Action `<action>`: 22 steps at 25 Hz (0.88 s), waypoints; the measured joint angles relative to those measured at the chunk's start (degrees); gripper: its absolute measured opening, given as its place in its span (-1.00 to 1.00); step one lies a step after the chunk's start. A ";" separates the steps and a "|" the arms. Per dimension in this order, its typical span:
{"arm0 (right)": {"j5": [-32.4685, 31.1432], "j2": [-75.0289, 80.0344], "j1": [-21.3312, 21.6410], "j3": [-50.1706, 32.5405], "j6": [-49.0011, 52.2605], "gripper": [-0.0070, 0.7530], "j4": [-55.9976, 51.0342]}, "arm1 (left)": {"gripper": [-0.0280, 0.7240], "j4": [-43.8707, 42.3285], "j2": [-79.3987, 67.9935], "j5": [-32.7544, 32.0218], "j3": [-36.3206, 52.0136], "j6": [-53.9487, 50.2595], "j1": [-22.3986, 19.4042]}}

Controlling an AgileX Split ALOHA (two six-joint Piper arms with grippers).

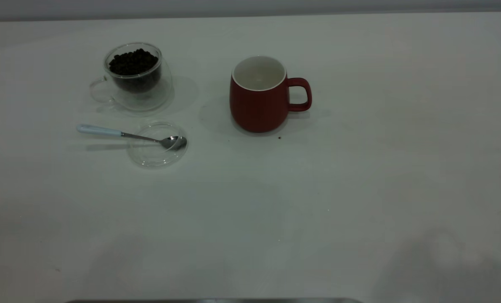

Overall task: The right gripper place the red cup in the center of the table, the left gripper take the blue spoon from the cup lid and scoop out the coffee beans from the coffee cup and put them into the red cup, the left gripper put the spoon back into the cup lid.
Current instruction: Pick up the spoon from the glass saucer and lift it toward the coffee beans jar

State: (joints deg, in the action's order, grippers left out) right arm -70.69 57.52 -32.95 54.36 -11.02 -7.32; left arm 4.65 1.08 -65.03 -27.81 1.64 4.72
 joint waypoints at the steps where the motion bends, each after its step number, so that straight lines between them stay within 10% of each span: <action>1: 0.07 -3.79 2.22 -2.11 0.11 0.57 -0.25 | 0.57 0.00 0.00 0.00 0.00 0.00 0.00; 12: 4.54 -37.80 26.93 -20.36 0.71 0.57 -1.63 | 0.57 0.00 0.00 0.00 0.00 0.00 0.00; 22: 5.40 -54.84 36.26 -27.21 3.18 0.57 2.29 | 0.57 0.00 0.00 0.00 0.00 -0.14 0.00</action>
State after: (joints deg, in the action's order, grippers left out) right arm -65.29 2.68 3.31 27.14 -7.84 -5.03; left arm 4.65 1.08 -65.03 -27.81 1.50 4.72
